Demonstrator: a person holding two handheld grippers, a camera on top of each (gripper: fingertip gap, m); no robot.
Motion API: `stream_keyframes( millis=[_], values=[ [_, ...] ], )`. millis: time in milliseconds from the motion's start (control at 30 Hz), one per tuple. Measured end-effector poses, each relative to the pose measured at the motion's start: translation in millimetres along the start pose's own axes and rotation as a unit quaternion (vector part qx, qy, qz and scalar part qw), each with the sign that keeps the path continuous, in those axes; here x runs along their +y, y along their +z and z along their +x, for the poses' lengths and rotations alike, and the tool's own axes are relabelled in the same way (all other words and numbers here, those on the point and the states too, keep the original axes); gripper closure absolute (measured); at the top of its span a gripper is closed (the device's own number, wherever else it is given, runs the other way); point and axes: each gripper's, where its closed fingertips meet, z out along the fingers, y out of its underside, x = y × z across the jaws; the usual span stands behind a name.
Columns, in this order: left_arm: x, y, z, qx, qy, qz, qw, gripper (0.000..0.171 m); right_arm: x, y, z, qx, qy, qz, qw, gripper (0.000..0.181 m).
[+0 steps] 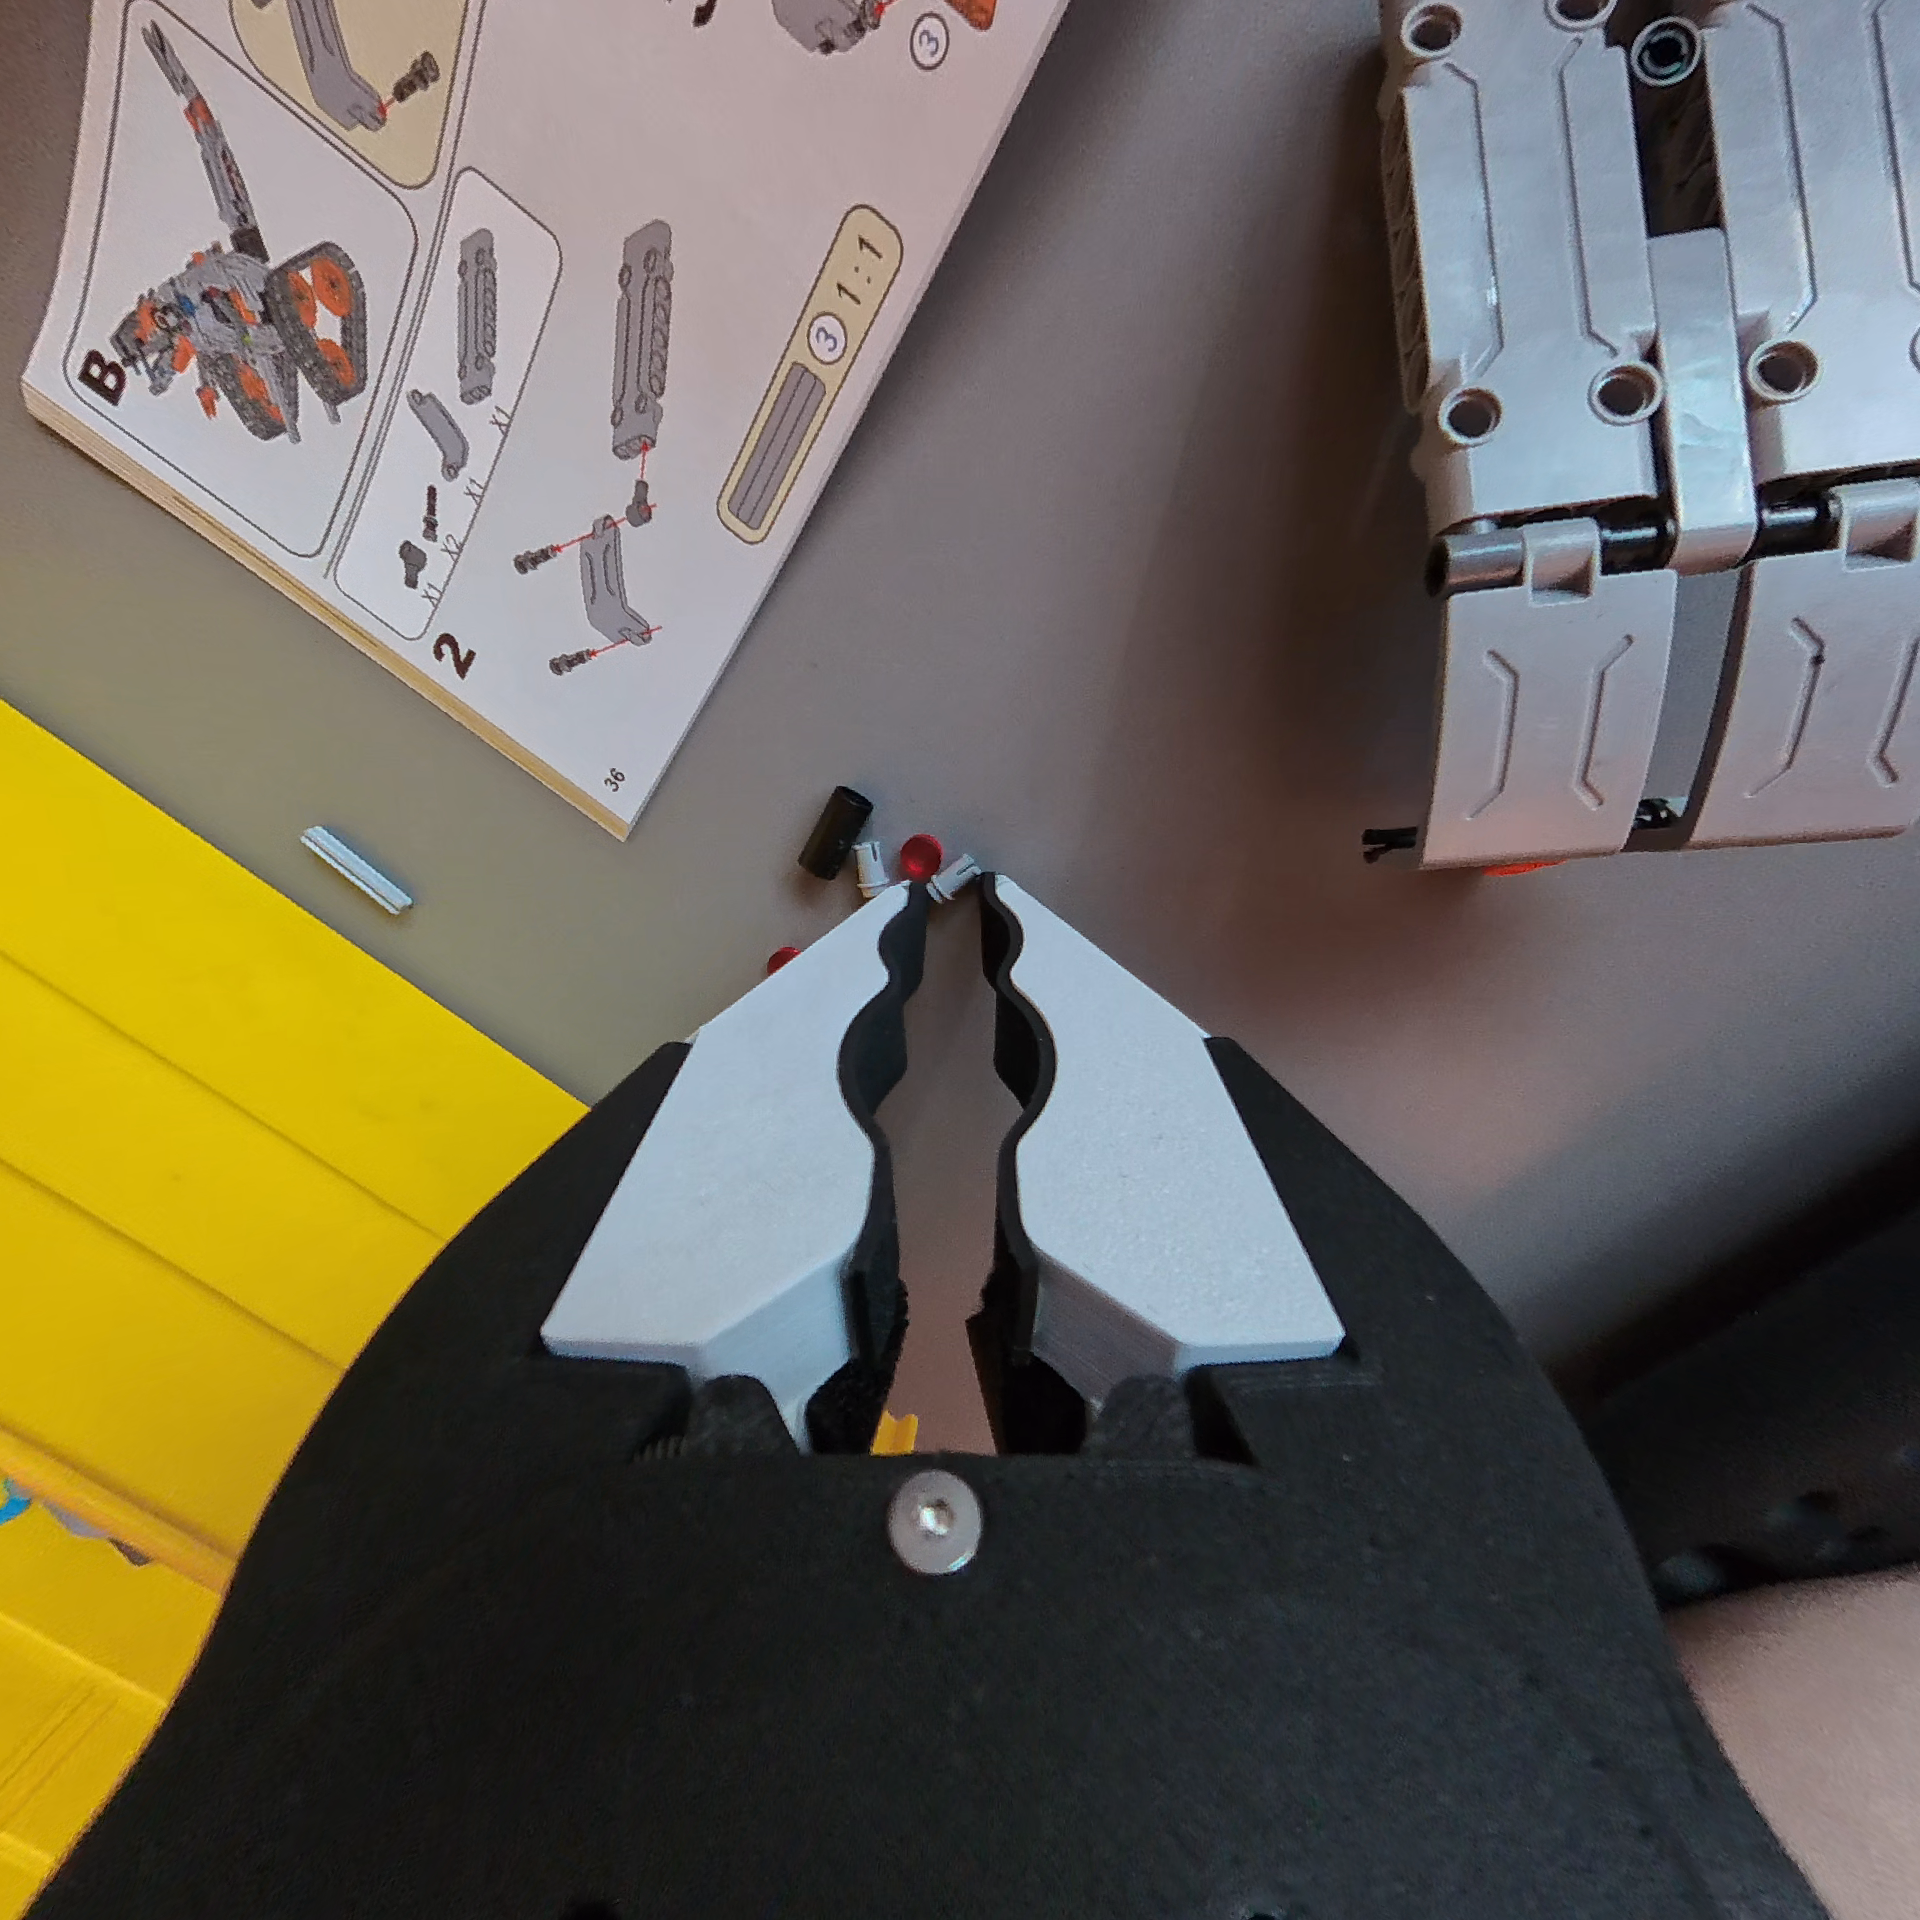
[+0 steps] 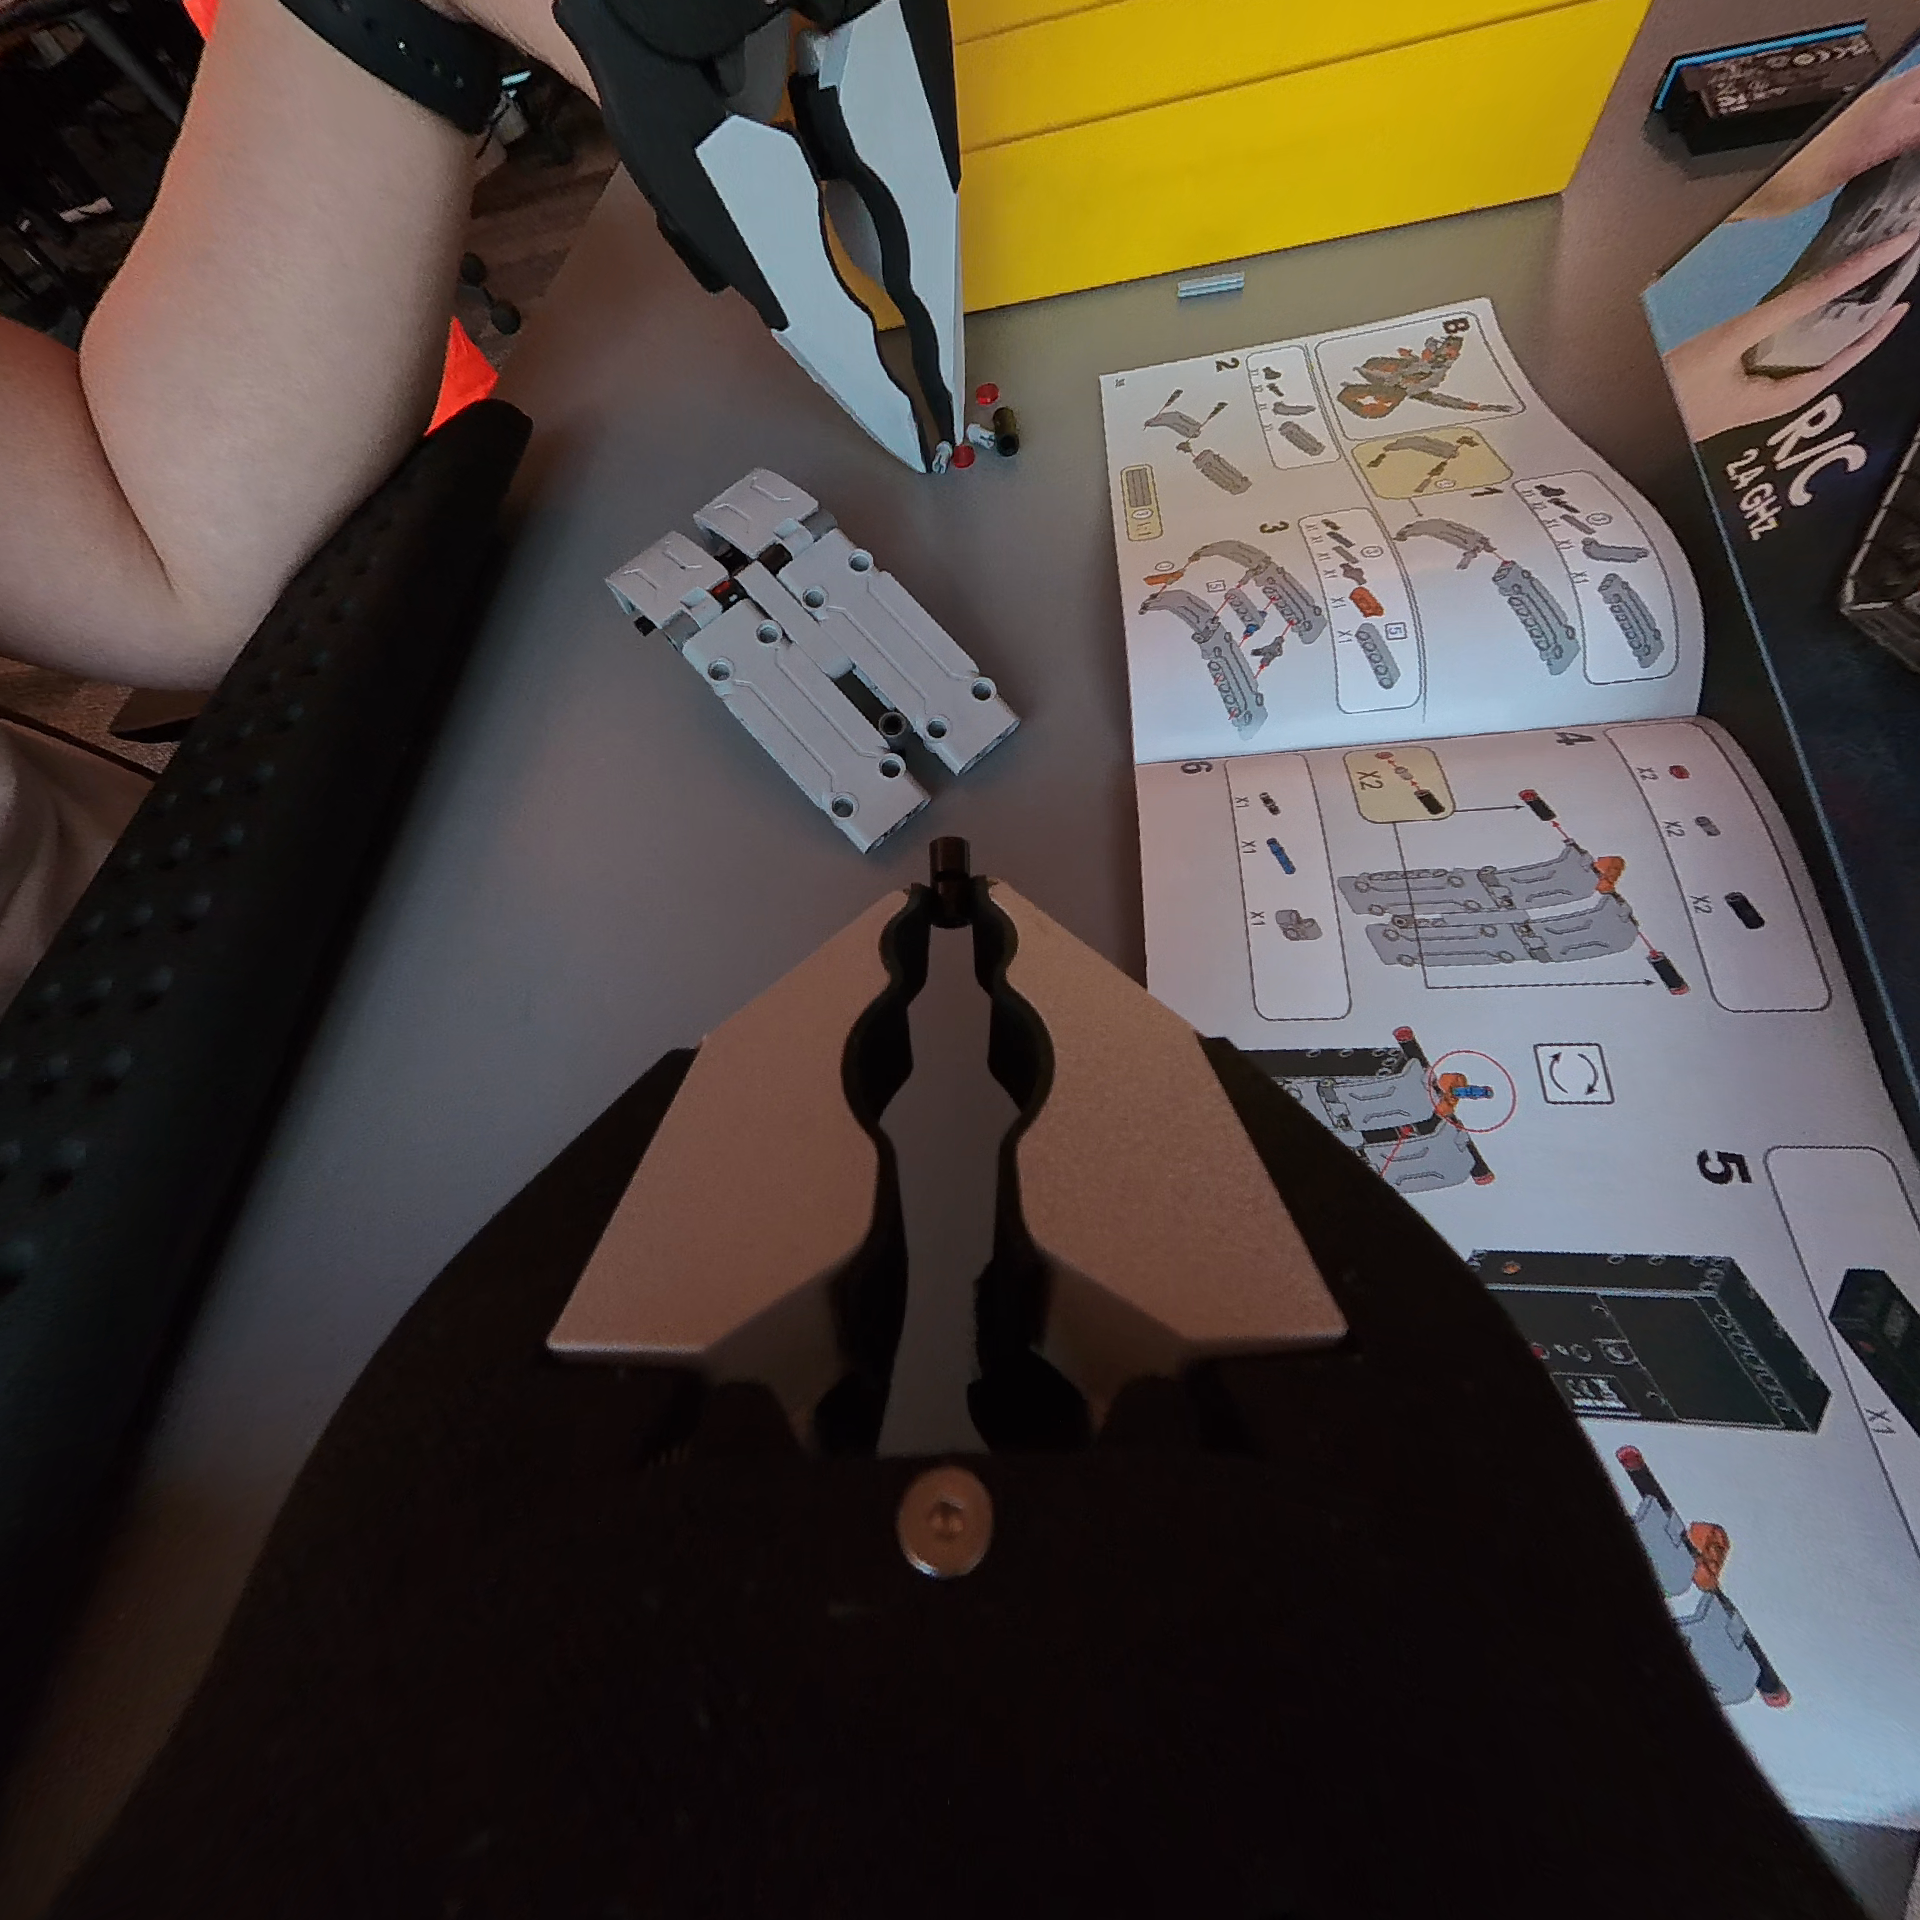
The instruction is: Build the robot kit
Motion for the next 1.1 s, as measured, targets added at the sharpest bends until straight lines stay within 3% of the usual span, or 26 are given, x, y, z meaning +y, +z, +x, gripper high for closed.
stream_keyframes(
  millis=[267, 567, 733, 833, 1000, 1100],
  values=[
    [1.7, -0.9, 4.4, 0.006, 0.002, -0.003, 1.0, 0.169, -0.1, -0.2, 0.1, -0.002, 0.002, 0.001, 1.0, 0.174],
    [-14.7, -14.5, 6.2, 0.004, 0.0, 0.056, 0.998, 0.169, 0.2, -0.6, -0.3, -0.004, 0.003, 0.002, 1.0, 0.174],
    [-68.9, -55.9, 17.2, -0.025, 0.033, 0.172, 0.984, 0.169, -8.0, -9.6, 0.2, 0.002, -0.011, 0.019, 1.0, 0.174],
    [-109.7, -80.4, 42.2, -0.015, 0.087, 0.224, 0.971, 0.17, -19.0, -27.5, -9.3, -0.025, -0.021, 0.04, 0.999, 0.174],
    [-170.5, -100.1, 81.5, 0.025, 0.157, 0.226, 0.961, 0.171, -26.2, -59.4, -14.9, -0.053, -0.007, 0.06, 0.997, 0.174],
    [-195.1, -88.0, 102.8, 0.071, 0.166, 0.202, 0.963, 0.171, -21.4, -69.1, -14.7, -0.049, 0.001, 0.056, 0.997, 0.174]
  ],
)
